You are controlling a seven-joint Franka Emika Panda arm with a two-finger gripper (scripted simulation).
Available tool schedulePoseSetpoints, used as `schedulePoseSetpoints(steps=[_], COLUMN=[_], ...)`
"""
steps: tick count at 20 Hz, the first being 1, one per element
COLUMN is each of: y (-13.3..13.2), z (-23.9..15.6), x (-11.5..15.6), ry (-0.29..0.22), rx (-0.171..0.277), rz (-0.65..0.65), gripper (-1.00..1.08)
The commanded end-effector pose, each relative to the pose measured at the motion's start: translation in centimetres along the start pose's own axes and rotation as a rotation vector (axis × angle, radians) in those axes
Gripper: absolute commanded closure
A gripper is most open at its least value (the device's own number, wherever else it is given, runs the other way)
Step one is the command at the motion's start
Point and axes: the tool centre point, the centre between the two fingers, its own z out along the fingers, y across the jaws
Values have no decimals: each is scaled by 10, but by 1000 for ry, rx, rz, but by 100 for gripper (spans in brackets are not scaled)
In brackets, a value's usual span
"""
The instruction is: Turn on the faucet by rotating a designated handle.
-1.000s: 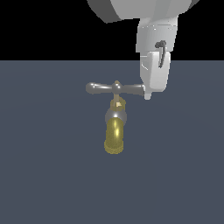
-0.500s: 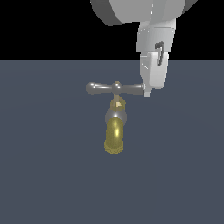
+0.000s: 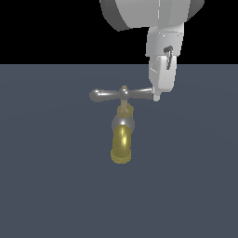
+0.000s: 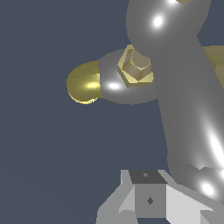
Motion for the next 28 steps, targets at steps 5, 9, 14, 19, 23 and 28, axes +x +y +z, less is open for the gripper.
schedulePoseSetpoints(steps=[5, 9, 14, 19, 23, 28], y=[22, 33, 36, 52, 64, 79], z=[-1, -1, 1, 0, 0, -1], x=[-3, -5, -3, 9, 17, 28], ry=[-3, -3, -3, -3, -3, -3], rx=[-9, -9, -1, -2, -4, -6], rz=[0, 0, 5, 4, 3, 2], gripper=[108, 108, 108, 108, 108, 108])
